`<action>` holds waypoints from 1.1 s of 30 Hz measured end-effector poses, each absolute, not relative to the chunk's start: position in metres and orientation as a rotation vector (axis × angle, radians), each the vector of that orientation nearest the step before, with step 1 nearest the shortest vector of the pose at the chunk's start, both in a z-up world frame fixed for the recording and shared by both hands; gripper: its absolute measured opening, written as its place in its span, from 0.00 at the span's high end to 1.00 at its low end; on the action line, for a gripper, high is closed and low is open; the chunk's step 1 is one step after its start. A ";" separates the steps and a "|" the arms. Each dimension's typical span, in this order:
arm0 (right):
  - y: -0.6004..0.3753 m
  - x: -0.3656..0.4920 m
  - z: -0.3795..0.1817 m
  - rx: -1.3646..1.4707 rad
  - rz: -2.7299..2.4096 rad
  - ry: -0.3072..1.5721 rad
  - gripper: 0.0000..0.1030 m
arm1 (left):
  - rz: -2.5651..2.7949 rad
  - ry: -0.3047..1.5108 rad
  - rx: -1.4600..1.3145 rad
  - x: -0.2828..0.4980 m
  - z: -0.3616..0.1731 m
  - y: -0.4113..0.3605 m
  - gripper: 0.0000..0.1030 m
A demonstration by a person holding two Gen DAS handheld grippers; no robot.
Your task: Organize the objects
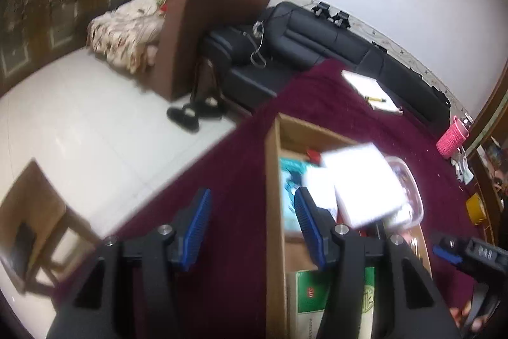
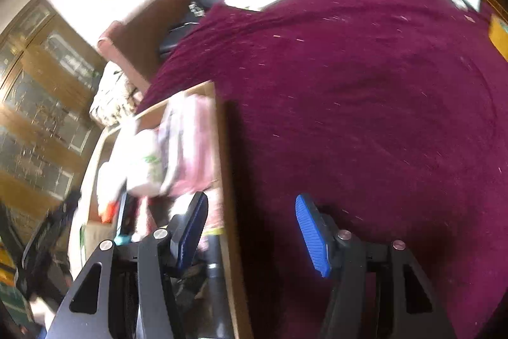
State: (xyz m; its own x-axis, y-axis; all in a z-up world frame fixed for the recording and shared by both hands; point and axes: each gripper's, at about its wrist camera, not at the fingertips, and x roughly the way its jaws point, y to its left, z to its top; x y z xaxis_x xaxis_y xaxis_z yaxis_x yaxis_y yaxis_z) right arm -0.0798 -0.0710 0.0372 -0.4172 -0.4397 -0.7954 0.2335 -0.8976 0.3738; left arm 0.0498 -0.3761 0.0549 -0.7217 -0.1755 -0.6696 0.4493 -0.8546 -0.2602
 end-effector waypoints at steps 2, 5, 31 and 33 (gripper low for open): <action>-0.075 -0.082 0.040 1.382 -2.338 -0.274 0.39 | -2.586 0.506 0.929 0.032 0.058 -0.382 0.47; -0.061 -0.081 0.049 1.368 -2.367 -0.313 0.39 | -2.583 0.506 0.961 0.014 0.060 -0.393 0.47; -0.084 0.005 0.140 1.087 -2.359 0.270 0.00 | -2.470 0.239 1.095 0.098 0.158 -0.314 0.01; -0.085 0.009 0.144 1.063 -2.347 0.271 0.00 | -2.403 0.170 1.096 0.104 0.171 -0.308 0.01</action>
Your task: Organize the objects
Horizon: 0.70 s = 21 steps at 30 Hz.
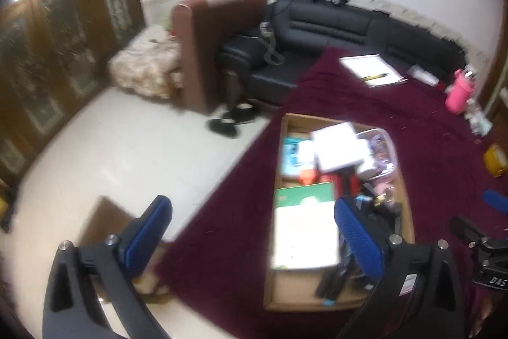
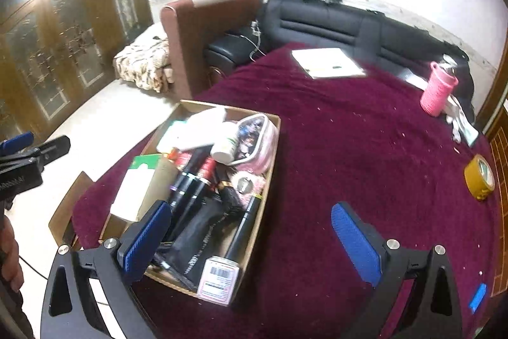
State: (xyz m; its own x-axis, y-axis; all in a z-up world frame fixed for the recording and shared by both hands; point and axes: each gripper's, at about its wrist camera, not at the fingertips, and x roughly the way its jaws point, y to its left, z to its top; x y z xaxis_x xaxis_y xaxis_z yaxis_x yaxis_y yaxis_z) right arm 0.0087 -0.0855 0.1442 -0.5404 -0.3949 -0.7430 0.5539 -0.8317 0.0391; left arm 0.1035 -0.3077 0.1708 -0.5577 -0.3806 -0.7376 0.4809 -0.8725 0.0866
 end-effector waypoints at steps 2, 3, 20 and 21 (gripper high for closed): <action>-0.088 0.013 0.147 1.047 -2.323 0.278 0.00 | -2.386 0.165 1.061 0.113 0.183 -0.306 0.01; -0.089 0.015 0.148 1.042 -2.313 0.280 0.00 | -2.385 0.167 1.055 0.117 0.188 -0.305 0.01; -0.092 0.032 0.150 1.012 -2.229 0.296 0.00 | -2.327 0.105 0.842 0.159 0.212 -0.298 0.01; -0.093 0.033 0.150 1.011 -2.229 0.297 0.00 | -2.331 0.104 0.848 0.159 0.212 -0.298 0.01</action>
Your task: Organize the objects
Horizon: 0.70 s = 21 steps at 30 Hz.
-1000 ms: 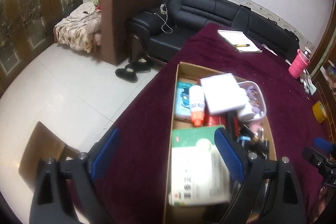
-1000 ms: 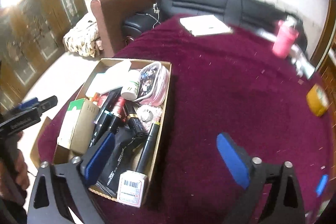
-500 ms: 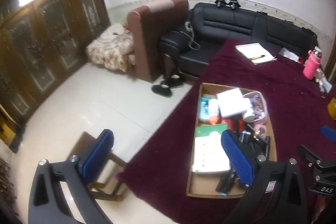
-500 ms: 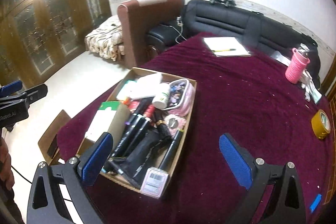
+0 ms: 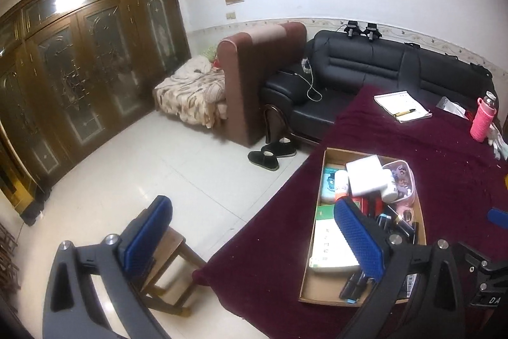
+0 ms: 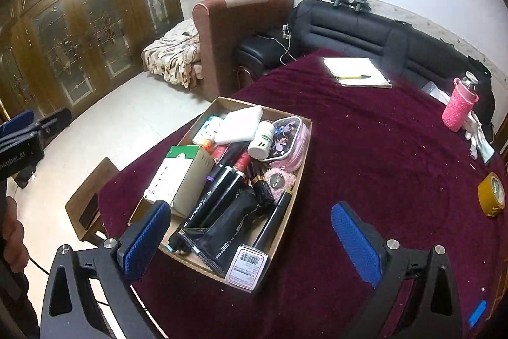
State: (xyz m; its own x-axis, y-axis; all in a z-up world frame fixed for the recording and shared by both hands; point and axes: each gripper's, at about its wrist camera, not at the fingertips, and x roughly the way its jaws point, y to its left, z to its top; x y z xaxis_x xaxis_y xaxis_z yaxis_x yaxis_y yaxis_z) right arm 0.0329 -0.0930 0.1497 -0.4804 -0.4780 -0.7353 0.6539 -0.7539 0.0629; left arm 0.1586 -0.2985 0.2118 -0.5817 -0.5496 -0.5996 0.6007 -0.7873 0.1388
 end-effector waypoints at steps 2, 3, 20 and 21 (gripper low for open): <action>-0.095 0.033 0.149 1.016 -2.223 0.302 0.00 | -2.312 0.103 0.882 0.157 0.209 -0.299 0.01; -0.096 0.034 0.148 1.019 -2.222 0.305 0.00 | -2.302 0.091 0.892 0.155 0.208 -0.298 0.01; -0.100 0.037 0.142 1.040 -2.218 0.315 0.00 | -2.282 0.042 0.936 0.154 0.197 -0.297 0.01; -0.100 0.038 0.141 1.041 -2.218 0.316 0.00 | -2.286 0.043 0.940 0.155 0.197 -0.296 0.01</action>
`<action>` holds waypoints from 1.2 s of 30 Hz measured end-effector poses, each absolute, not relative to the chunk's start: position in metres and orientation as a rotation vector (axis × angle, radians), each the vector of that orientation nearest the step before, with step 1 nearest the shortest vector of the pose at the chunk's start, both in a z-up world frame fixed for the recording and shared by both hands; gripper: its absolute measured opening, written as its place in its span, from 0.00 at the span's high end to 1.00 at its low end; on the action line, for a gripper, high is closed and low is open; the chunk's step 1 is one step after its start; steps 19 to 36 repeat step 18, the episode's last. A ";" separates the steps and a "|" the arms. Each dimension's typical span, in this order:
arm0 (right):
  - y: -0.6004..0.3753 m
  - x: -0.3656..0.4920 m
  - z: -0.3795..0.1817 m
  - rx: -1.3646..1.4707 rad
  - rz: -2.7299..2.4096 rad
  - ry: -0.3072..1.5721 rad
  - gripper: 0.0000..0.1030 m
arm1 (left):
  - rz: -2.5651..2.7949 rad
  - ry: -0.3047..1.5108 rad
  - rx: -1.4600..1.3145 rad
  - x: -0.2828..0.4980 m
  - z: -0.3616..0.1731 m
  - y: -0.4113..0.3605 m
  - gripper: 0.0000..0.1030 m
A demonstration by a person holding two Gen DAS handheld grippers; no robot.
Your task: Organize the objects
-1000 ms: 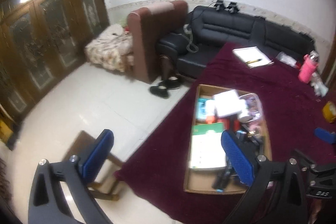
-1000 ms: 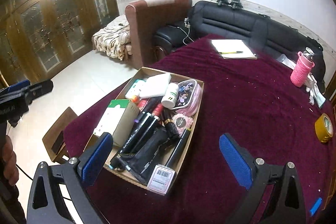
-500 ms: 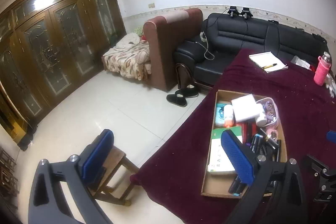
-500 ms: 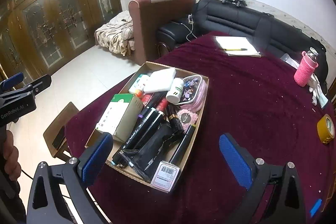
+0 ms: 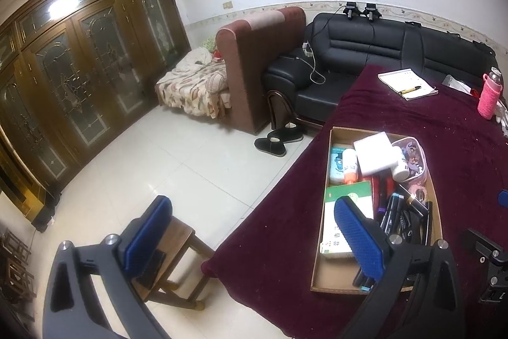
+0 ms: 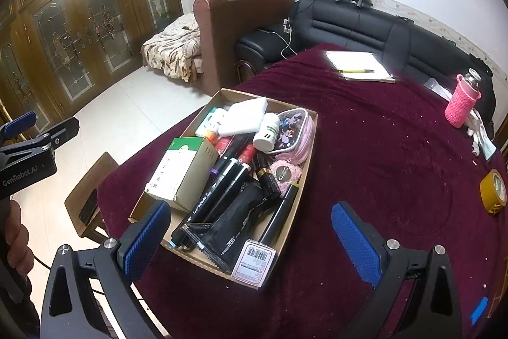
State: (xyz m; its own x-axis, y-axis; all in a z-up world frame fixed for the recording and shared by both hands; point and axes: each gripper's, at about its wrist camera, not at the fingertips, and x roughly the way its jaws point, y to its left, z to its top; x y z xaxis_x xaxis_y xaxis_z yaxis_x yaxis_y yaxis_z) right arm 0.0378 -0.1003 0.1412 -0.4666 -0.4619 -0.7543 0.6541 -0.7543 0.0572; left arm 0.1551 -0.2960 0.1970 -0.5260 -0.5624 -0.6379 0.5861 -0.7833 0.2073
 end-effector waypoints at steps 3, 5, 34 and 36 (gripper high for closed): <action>-0.101 0.039 0.141 1.043 -2.217 0.315 0.00 | -2.285 0.047 0.944 0.156 0.196 -0.297 0.01; -0.101 0.041 0.140 1.043 -2.218 0.318 0.00 | -2.289 0.060 0.953 0.158 0.195 -0.297 0.01; -0.096 0.049 0.137 1.073 -2.224 0.299 0.00 | -2.273 0.039 0.948 0.172 0.188 -0.289 0.01; -0.096 0.049 0.137 1.073 -2.224 0.299 0.00 | -2.273 0.039 0.948 0.172 0.188 -0.289 0.01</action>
